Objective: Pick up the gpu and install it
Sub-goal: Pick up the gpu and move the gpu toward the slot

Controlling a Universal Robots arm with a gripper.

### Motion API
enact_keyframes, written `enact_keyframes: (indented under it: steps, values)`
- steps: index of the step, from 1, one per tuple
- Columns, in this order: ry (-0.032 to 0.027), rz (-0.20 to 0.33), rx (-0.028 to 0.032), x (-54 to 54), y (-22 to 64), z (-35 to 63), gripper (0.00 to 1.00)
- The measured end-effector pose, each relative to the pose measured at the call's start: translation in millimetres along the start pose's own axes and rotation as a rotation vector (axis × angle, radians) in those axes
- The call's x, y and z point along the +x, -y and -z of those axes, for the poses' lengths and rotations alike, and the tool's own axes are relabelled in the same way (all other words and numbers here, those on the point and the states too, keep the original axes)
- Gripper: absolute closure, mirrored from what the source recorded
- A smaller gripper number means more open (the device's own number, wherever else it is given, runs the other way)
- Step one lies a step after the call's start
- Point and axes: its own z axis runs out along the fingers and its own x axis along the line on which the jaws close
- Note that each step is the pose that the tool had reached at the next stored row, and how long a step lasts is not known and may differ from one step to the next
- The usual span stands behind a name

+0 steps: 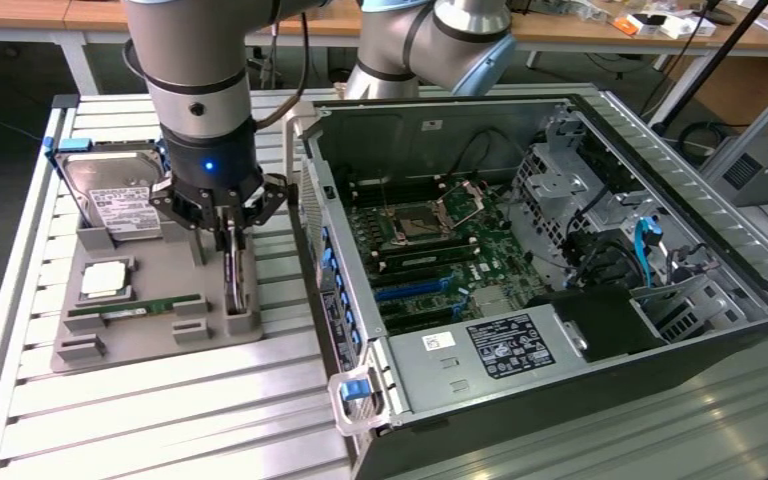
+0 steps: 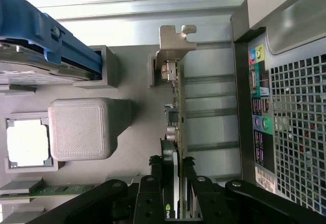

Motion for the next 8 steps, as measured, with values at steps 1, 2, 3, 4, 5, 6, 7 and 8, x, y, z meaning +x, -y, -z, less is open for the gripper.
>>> enact_keyframes:
  steps: [1, 2, 3, 4, 5, 6, 7, 8]
  values:
    - [0.0, 0.0, 0.0, 0.0, 0.0, 0.4, 0.73]
    - [0.0, 0.0, 0.0, 0.0, 0.0, 0.9, 0.73]
    - [0.0001, 0.0, -0.0001, 0.0, 0.0, 1.3, 0.73]
    - [0.0001, 0.0, 0.0, 0.0, -0.1, 1.7, 0.73]
    - [-0.0001, 0.0, 0.0001, 0.0, -0.1, 2.1, 0.73]
    - [-0.0001, 0.0, 0.0001, -0.1, -0.1, 2.6, 0.73]
    - [0.0001, 0.0, -0.0001, -0.1, -0.1, 3.3, 0.73]
    - [0.0, 0.0, 0.0, -0.1, -0.1, 3.9, 0.73]
